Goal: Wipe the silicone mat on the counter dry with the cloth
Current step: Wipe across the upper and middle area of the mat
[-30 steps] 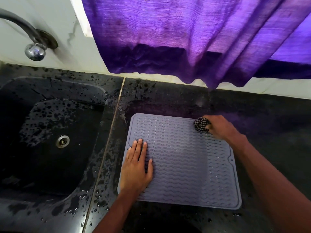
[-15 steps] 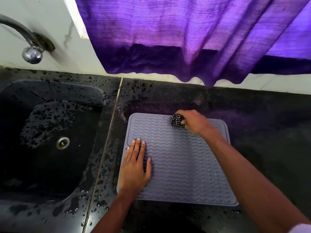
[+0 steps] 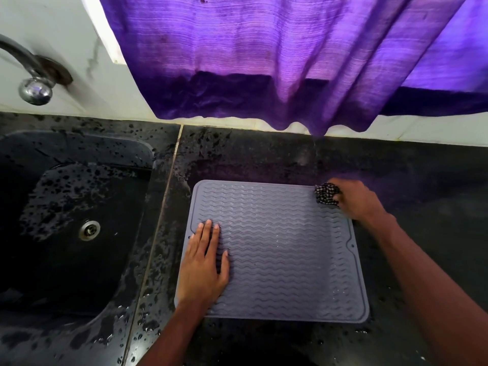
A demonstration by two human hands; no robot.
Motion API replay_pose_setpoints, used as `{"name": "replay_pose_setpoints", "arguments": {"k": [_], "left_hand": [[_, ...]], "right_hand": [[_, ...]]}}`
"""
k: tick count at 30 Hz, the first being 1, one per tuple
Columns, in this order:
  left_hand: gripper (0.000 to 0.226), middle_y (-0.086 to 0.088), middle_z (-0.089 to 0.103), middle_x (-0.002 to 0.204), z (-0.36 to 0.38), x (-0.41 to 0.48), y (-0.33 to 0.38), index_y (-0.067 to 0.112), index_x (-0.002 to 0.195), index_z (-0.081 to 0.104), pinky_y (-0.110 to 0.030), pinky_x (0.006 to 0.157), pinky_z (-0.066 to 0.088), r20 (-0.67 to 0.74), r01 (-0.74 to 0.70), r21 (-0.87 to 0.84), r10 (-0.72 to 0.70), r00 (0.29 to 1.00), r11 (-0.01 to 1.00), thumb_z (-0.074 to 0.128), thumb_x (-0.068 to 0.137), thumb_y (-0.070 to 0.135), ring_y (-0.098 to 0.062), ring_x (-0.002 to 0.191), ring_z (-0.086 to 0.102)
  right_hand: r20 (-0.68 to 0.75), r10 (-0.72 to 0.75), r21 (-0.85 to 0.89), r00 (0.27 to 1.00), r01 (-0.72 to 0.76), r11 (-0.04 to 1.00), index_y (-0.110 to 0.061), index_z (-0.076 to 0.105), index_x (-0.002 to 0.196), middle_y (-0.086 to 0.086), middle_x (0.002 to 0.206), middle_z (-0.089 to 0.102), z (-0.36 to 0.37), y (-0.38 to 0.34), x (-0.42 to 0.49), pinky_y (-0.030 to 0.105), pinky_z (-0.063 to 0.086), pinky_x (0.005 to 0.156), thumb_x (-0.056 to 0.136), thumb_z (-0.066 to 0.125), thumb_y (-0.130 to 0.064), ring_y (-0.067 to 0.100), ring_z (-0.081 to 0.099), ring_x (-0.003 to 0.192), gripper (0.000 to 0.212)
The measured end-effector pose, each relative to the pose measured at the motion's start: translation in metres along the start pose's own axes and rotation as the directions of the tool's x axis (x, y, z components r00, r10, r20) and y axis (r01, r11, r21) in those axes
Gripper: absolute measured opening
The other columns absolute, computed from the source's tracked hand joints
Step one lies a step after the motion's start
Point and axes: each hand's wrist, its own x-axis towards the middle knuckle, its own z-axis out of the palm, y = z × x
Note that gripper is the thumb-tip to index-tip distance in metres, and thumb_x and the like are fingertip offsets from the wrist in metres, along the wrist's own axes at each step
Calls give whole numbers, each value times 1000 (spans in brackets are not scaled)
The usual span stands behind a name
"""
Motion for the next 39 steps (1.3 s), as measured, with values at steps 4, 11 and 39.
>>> {"name": "replay_pose_setpoints", "arguments": {"k": [4, 11, 39], "left_hand": [[66, -9, 23, 166, 1, 0, 0, 8, 157, 30, -41, 125, 19, -23, -10, -12, 9, 1000, 1000, 38, 100, 41, -21, 155, 17], [64, -8, 29, 164, 2, 0, 0, 8, 155, 35, -44, 122, 25, -58, -29, -29, 27, 998, 999, 39, 100, 39, -23, 154, 21], [64, -7, 26, 165, 1, 1, 0, 8, 156, 33, -42, 123, 19, -29, -28, -23, 28, 999, 999, 36, 101, 40, -21, 155, 16]], "right_hand": [[-58, 134, 69, 989, -130, 989, -24, 59, 115, 12, 110, 68, -1, 18, -5, 51, 53, 84, 84, 62, -12, 36, 63, 100, 34], [-136, 317, 282, 939, -270, 921, -7, 55, 126, 29, 113, 63, 13, 2, -12, 46, 48, 93, 87, 62, -16, 45, 60, 107, 41], [-137, -257, 154, 957, 277, 949, -30, 64, 104, -3, 96, 69, 16, -11, 14, 40, 52, 81, 74, 68, 2, 19, 63, 92, 44]]}}
